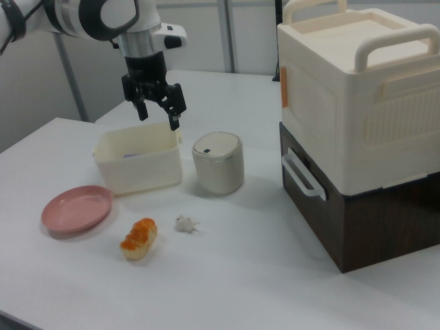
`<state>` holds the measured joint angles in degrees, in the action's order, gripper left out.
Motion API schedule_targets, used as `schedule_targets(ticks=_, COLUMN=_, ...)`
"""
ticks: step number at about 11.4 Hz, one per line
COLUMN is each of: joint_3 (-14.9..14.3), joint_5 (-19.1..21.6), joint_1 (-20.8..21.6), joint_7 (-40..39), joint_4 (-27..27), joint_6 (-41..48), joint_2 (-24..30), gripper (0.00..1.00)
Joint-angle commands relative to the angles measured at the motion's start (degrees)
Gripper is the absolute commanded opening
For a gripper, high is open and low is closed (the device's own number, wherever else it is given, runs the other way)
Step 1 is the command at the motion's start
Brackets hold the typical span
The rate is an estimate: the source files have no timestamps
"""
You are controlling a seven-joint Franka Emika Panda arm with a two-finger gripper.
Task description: Open the trash can
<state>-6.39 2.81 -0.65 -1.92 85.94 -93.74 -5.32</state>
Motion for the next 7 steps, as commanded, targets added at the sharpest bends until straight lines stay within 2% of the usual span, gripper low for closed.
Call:
schedule_targets(ticks=1, joint_3=-0.55, joint_5=-1.23, joint_1=0.92, joint_7=0.07, joint_4=2.3, joint_6=-0.48, joint_2=1.63, gripper=1.0)
schedule_targets(ticks=7, joint_3=-0.55, joint_5=-1.23, joint_1=0.92, joint_7=-0.01, joint_4=2.3, joint_6=-0.57, joint_2=1.9, gripper=1.0)
